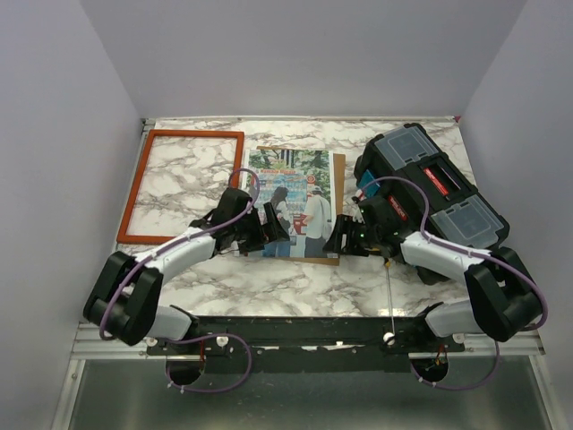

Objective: Take the photo out of the frame

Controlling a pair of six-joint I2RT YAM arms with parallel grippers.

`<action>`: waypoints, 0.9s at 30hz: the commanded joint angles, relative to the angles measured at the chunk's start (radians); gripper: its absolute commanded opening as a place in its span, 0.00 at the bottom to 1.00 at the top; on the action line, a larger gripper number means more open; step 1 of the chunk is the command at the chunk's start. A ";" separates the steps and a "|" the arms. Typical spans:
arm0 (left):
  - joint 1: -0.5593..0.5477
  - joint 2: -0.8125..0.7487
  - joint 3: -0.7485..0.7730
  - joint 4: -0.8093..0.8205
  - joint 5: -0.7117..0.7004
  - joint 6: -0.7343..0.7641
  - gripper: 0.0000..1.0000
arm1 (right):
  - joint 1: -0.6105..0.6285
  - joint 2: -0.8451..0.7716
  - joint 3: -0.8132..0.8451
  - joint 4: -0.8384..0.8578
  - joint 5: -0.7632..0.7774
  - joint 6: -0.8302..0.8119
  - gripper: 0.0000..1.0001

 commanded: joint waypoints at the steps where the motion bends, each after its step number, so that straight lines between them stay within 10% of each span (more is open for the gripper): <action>1: -0.001 -0.171 0.046 -0.165 -0.084 0.106 0.98 | 0.051 -0.018 0.082 -0.069 0.033 -0.110 0.70; 10: 0.131 -0.579 -0.042 -0.397 -0.100 0.131 0.98 | 0.234 0.119 0.258 -0.064 0.283 -0.213 0.88; 19: 0.268 -0.790 -0.013 -0.604 -0.067 0.137 0.98 | 0.236 0.397 0.449 -0.066 0.520 -0.154 0.65; 27: 0.316 -0.724 -0.008 -0.544 0.031 0.056 0.98 | 0.188 0.409 0.304 -0.086 0.647 -0.113 0.62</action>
